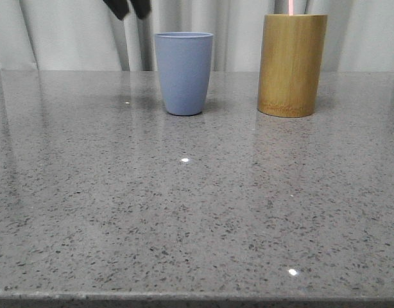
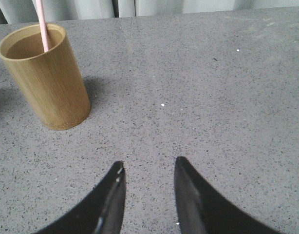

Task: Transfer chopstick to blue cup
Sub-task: 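Release the blue cup and lift the left gripper away, then reach the right gripper over the bamboo holder and grasp the pink stick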

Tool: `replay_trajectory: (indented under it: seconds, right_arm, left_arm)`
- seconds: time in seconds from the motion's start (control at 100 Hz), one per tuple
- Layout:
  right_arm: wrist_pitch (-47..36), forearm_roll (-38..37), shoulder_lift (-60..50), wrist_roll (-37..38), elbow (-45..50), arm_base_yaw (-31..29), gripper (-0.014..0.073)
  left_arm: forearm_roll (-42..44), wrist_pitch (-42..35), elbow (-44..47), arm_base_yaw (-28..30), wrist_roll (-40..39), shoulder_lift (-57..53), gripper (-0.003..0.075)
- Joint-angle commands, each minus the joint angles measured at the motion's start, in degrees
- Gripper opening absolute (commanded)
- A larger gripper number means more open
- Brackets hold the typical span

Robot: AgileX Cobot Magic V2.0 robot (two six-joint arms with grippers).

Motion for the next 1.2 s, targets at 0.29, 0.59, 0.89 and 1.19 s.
replay_trajectory:
  seconds: [0.29, 0.59, 0.89, 1.19]
  right_arm:
    - [-6.83, 0.18, 0.29, -0.61, -2.25, -0.38, 0.0273]
    - [-5.39, 0.18, 0.29, -0.61, -2.25, -0.38, 0.0273]
    - [-3.24, 0.18, 0.29, -0.61, -2.25, 0.10, 0.0273]
    - [-3.42, 0.18, 1.48, -0.94, -3.07, 0.88, 0.0273]
  left_arm:
    - [3.73, 0.19, 3.87, 8.40, -0.89, -13.11, 0.0264]
    - [5.23, -4.91, 16.38, 14.60, -0.89, -23.79, 0.0264]
    - [5.67, -15.34, 35.87, 16.05, -0.89, -37.54, 0.0264]
    - [5.67, -26.16, 56.83, 16.05, -1.03, -52.59, 0.0264]
